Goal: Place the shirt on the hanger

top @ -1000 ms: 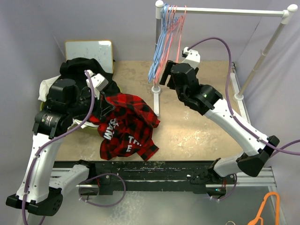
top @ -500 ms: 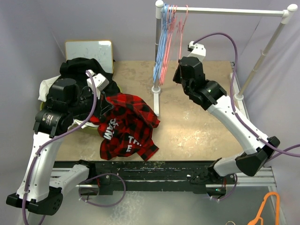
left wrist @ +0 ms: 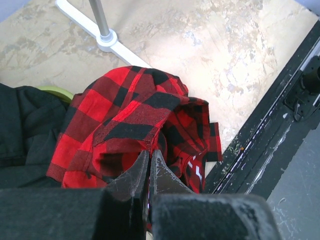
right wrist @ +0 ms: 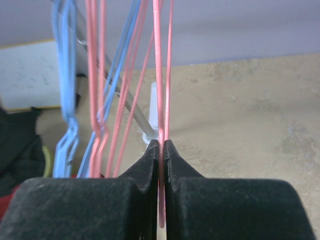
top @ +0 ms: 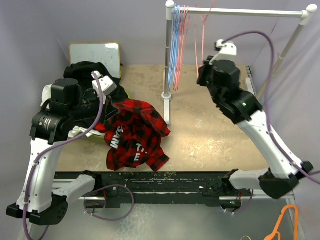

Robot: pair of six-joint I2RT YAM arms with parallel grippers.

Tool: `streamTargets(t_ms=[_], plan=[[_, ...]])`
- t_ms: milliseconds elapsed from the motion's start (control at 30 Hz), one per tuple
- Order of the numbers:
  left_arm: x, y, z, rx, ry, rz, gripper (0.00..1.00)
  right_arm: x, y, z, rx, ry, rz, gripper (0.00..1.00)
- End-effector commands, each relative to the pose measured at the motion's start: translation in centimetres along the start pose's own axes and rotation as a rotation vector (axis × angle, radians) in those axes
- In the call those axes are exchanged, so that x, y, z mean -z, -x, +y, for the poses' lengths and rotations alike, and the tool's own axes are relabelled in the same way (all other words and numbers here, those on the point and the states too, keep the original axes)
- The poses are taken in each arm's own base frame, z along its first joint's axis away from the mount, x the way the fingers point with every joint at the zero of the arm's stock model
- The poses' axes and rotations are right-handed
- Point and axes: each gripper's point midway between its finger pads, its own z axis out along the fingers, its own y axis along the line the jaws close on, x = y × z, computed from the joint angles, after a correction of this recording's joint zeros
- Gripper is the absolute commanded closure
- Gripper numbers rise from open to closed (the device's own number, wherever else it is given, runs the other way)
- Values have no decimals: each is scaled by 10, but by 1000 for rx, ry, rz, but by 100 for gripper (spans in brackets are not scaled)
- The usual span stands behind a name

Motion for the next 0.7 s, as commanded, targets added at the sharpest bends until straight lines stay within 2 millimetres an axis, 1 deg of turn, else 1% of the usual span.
streamTargets(t_ms=[0,67,200,267,333,367,467,567,667], plan=[[0,5,6,-63,5,15,100,47,20,-11,-68,83,-52,100],[-1,9,12,-66,31,13,100,59,0,-15,-90,114,0,100],[-7,20,36,-47,133,-3,100,90,-52,-19,-135,200,154,100],[-12,26,43,-42,154,-17,100,113,-78,-23,-164,251,236,100],[-16,31,50,-38,171,-20,100,139,-97,-31,-214,283,294,100],[-19,33,54,-35,180,-17,100,157,-100,-36,-241,312,301,100],[-26,36,62,-33,194,0,100,195,-115,-39,-299,404,366,100],[-34,35,71,-39,214,21,100,224,-129,-40,-320,486,428,100],[-43,32,76,-44,230,46,100,246,-136,-26,-353,628,464,100]])
